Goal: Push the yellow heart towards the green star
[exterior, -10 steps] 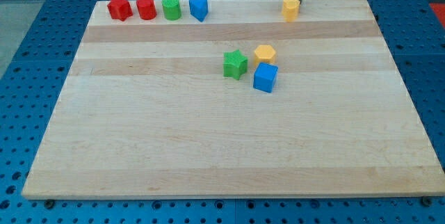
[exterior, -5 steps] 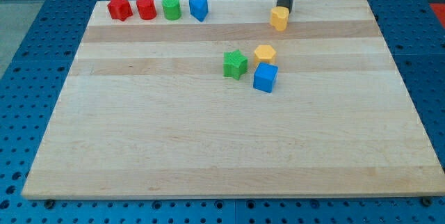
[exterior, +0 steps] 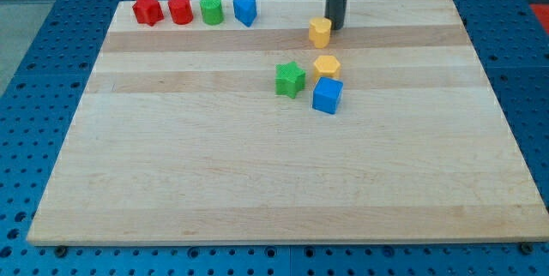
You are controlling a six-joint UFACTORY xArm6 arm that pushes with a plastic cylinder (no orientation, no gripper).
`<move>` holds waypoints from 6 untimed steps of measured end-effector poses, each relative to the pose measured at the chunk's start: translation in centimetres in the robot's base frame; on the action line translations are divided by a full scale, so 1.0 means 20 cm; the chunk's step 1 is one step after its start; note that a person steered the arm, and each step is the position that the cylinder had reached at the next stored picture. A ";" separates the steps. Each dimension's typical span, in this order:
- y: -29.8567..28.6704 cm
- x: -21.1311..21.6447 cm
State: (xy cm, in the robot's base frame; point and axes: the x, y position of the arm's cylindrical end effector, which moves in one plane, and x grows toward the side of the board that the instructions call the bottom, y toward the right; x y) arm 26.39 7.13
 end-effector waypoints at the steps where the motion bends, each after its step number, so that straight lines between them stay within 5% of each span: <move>1: -0.10 0.00; 6: -0.18 0.10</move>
State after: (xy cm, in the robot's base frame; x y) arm 28.47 3.63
